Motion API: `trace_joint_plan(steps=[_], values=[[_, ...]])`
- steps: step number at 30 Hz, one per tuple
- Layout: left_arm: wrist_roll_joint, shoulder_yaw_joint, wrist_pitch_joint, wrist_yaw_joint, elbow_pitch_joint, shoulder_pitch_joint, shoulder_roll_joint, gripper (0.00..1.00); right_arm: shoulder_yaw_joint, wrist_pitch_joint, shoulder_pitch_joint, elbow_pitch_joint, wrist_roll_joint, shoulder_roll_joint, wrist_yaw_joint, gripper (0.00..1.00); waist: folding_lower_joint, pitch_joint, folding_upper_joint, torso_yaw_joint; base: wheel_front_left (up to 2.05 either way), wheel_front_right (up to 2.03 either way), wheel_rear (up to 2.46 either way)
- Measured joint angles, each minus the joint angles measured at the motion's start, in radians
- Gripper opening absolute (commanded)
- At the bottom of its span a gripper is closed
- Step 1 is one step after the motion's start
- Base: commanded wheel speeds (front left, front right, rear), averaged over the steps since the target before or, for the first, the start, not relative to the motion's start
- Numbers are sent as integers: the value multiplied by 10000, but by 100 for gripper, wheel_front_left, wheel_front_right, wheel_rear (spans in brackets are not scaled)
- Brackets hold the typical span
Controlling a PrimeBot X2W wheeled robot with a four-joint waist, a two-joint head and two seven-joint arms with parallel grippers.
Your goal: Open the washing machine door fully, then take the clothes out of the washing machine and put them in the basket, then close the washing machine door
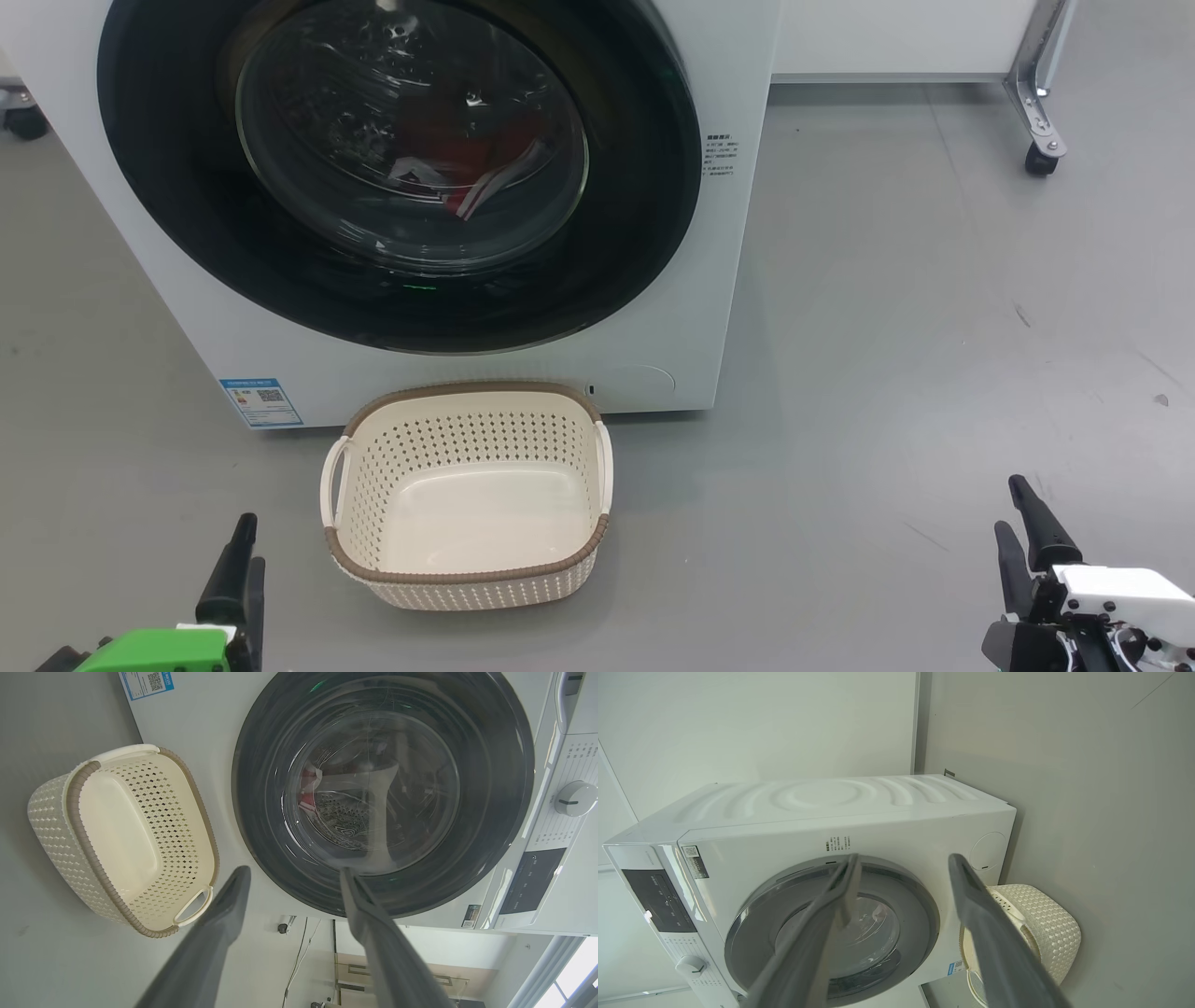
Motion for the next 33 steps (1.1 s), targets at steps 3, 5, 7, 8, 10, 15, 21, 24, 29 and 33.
trace_joint_plan(steps=[3,5,7,8,10,15,21,24,29,33], values=[[4,-10,-81,0,-42,-1,0,100,0,-65,-1,-4,-19,0,0,100,0,1,0,-1,0,0,0],[13,-27,-125,0,-79,-3,0,100,0,-113,-3,-12,-77,-4,0,100,0,2,0,-2,0,0,0],[17,-50,-198,0,-111,-7,0,100,2,-150,-7,-31,-88,-4,0,100,0,3,0,-2,0,0,0],[29,-67,-209,0,-132,-9,0,100,2,-207,-12,-40,-119,-4,0,100,0,5,0,-2,0,0,0],[50,-105,-295,0,-171,-18,0,100,10,-217,-17,-54,-238,-13,0,100,0,7,0,-3,0,0,0],[468,-238,-439,0,-337,-49,2,100,63,-410,-67,-100,-441,-29,0,100,0,14,0,-6,0,0,0],[711,-337,-698,-2,-441,-110,15,100,188,-617,-126,-125,-763,-107,0,100,0,27,0,-6,0,0,0],[1164,-454,-823,-2,-525,-156,86,100,265,-738,-130,-127,-1127,-219,0,100,0,35,0,-5,0,0,0],[1979,-625,-1028,-2,-652,-221,357,100,560,-936,-228,-140,-1977,-533,0,100,0,50,0,2,0,0,0],[2813,-780,-1187,-2,-731,-291,569,100,821,-1104,-341,-144,-2788,-765,2,100,0,63,0,5,0,0,0]])
